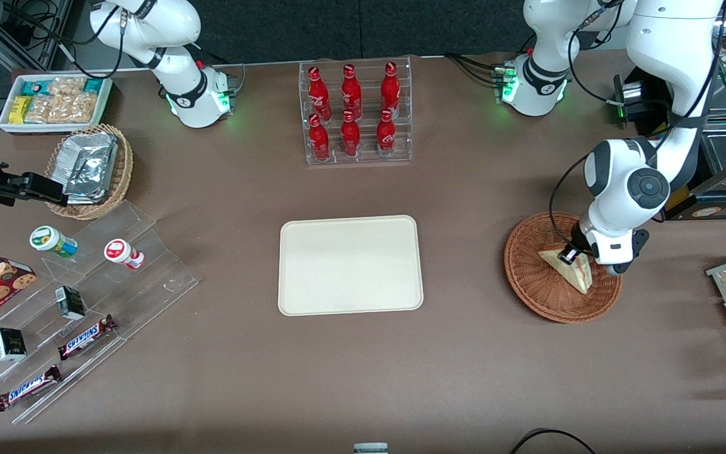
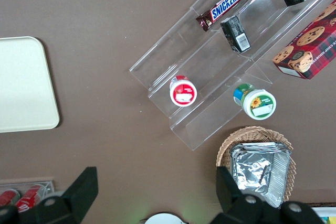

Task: Place sandwich from basket to tray
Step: 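Lower the left gripper and close it on the wrapped sandwich, then lift the sandwich and carry it over the cream tray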

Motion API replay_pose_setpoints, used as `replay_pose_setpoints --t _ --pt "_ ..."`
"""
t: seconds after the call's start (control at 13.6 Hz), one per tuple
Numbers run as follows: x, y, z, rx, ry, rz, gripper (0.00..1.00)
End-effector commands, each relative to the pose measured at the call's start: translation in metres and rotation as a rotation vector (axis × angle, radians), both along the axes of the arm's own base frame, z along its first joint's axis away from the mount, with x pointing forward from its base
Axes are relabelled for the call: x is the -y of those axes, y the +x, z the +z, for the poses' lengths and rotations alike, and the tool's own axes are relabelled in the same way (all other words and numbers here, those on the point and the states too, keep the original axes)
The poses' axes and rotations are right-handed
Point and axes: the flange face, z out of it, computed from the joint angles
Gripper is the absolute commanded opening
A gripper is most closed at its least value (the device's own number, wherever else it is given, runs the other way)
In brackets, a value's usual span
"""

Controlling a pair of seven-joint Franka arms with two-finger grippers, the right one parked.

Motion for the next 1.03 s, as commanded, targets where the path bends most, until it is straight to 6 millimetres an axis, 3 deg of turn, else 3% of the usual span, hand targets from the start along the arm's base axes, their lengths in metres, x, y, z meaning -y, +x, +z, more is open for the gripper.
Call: replay_pose_setpoints --t 0.0,0.37,0.59,0.81,0.96 --pt "0.009 0.009 0.026 -0.018 0.011 -0.02 0.1" --pt "0.08 0.036 0.123 -0.138 0.041 -0.115 0.1" --pt "0.157 0.031 0.164 -0.154 0.055 -0.235 0.1" --pt "0.251 0.021 0.164 -0.127 0.048 -0.337 0.1" --pt "0.308 0.022 0.143 -0.125 0.054 -0.402 0.1"
